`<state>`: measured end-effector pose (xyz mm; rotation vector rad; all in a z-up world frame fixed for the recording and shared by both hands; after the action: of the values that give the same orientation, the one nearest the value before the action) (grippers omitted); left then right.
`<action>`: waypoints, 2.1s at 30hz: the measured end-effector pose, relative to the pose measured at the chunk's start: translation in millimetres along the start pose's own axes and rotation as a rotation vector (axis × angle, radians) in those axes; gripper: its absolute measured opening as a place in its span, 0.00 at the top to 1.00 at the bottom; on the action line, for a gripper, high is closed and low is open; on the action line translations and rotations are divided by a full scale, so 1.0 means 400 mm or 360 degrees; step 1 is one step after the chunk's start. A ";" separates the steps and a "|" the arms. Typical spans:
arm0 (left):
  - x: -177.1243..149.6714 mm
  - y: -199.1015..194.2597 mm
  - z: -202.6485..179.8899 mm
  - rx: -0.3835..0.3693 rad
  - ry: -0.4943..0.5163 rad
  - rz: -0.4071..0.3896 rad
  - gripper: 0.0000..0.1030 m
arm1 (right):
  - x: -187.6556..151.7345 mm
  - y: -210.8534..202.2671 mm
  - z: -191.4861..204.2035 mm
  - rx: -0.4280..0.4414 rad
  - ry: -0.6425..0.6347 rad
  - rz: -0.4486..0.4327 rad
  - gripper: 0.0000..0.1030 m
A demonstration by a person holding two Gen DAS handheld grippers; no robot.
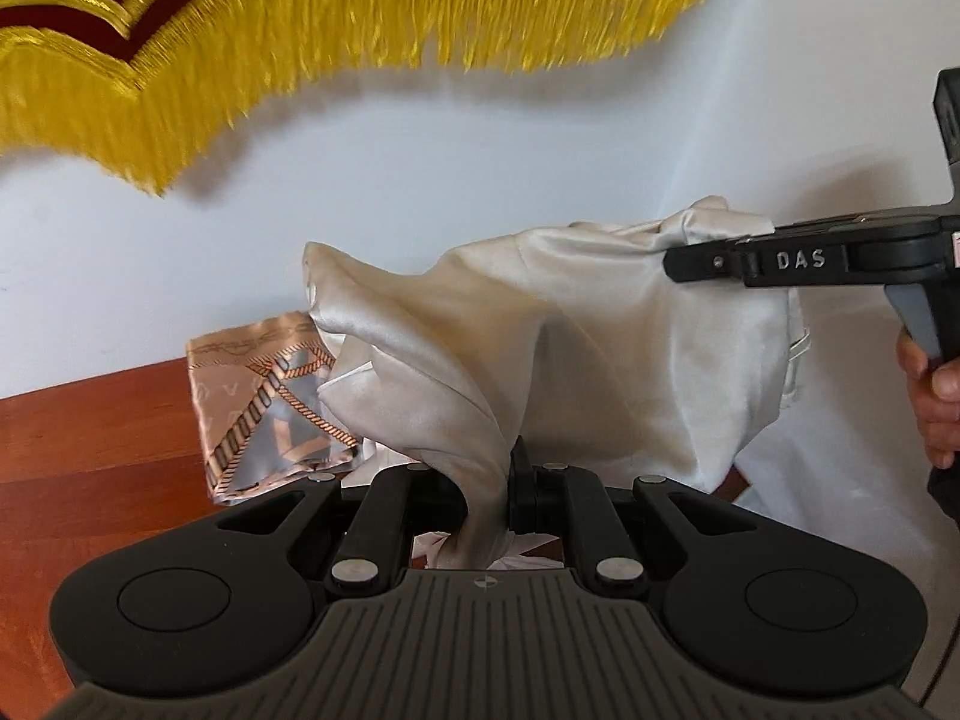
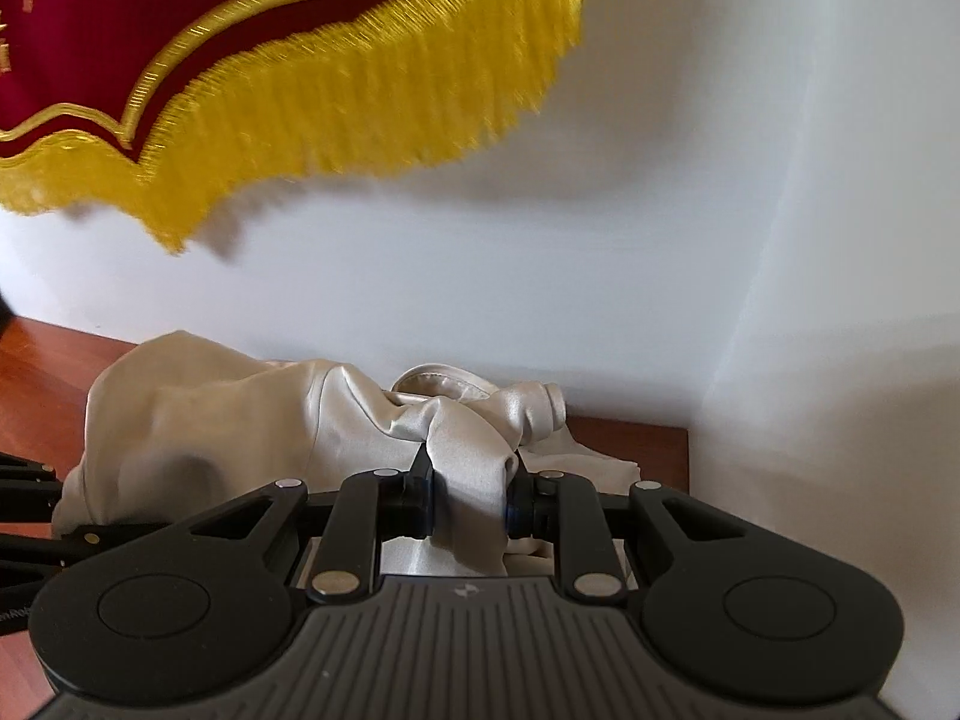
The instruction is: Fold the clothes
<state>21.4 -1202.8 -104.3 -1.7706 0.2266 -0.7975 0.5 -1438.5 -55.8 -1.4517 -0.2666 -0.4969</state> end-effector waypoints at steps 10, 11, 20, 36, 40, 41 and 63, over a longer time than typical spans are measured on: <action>0.037 0.145 0.036 0.0006 -0.0042 0.0132 0.87 | 0.006 0.158 -0.056 -0.0035 0.0078 0.0082 0.77; 0.036 0.159 0.041 0.0005 -0.0045 0.0148 0.87 | 0.007 0.175 -0.061 -0.0047 0.0078 0.0090 0.77; 0.026 0.222 0.064 -0.0036 -0.0094 0.0234 0.85 | 0.002 0.258 -0.077 -0.0122 0.0067 0.0144 0.66; 0.003 0.121 0.039 -0.0004 -0.0128 0.0168 0.53 | -0.001 0.167 -0.066 -0.0265 0.0071 0.0073 0.23; -0.011 0.081 0.025 0.0007 -0.0133 0.0141 0.49 | -0.007 0.118 -0.065 -0.0283 0.0096 0.0042 0.21; -0.006 0.076 0.031 0.0007 -0.0132 0.0132 0.48 | -0.011 0.101 -0.065 -0.0283 0.0101 0.0033 0.20; -0.159 -0.171 -0.004 0.0012 -0.0105 -0.0077 0.42 | -0.161 -0.128 0.061 -0.0249 0.0090 -0.0061 0.17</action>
<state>-43.5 -1146.4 -67.7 -1.7980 0.1371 -0.7718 -76.9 -1406.1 -37.9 -1.5841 -0.2146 -0.5999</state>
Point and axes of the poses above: each gripper's, at about its wrist camera, not at the fingertips, and y roughly the way its jaws point, z to its left, x to its top, the point moved 6 cm from there along y, roughly the way its jaws point, and after that the axes turned 15 degrees about z, right-handed, at the moved point
